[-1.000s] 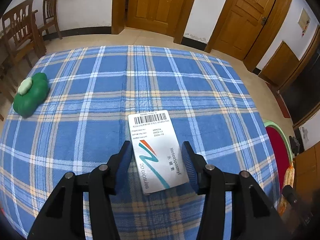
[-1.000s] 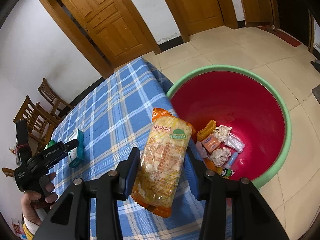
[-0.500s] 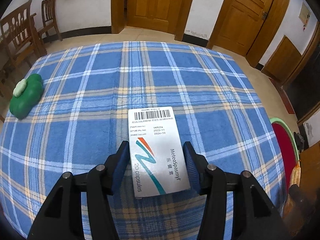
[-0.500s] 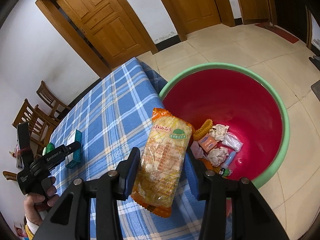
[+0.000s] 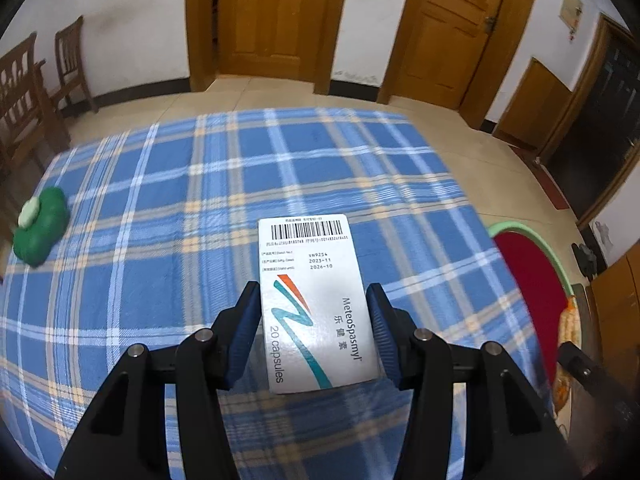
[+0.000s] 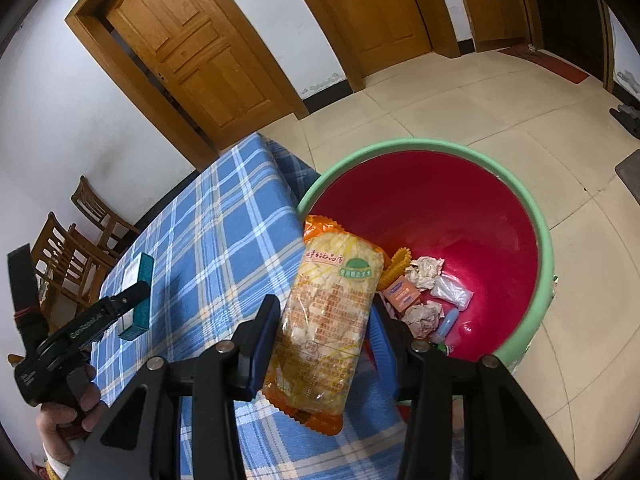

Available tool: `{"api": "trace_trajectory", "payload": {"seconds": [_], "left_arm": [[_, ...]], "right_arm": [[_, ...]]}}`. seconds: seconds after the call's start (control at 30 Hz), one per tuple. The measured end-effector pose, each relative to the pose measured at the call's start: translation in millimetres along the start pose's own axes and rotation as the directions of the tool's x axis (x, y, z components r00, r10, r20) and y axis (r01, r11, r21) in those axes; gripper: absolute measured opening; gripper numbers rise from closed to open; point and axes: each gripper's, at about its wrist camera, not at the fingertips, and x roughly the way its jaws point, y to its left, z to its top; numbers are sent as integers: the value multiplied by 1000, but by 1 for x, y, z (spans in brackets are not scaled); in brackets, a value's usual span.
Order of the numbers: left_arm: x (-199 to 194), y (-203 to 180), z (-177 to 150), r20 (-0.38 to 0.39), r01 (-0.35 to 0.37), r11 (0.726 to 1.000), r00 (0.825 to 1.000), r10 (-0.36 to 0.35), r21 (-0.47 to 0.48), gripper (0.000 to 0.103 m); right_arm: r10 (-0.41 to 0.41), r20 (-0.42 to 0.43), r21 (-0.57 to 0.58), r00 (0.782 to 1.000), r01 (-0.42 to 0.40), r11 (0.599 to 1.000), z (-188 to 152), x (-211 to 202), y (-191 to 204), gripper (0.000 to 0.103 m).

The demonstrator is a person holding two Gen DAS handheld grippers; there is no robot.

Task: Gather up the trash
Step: 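Carry the snack packet into the red bucket and open the right tool while the left carries the box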

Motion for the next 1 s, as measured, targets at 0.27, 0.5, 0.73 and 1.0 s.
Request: {"api": "trace_trajectory", "payload": {"seconds": [0.27, 0.5, 0.73, 1.0], "left_arm": [[-18, -36, 6, 30, 56, 996, 998, -58, 66, 54], [-22, -76, 8, 29, 115, 984, 992, -120, 137, 54], [-12, -124, 5, -2, 190, 957, 981, -194, 221, 54], [6, -172, -3, -44, 261, 919, 965, -260, 296, 54]], "right_arm": [[-11, 31, 36, 999, 10, 999, 5, -8, -22, 47], [-37, 44, 85, 998, 33, 996, 12, -10, -52, 47], [-58, 38, 130, 998, 52, 990, 19, -1, -82, 49], [-64, 34, 147, 997, 58, 987, 21, 7, -100, 49]]}}
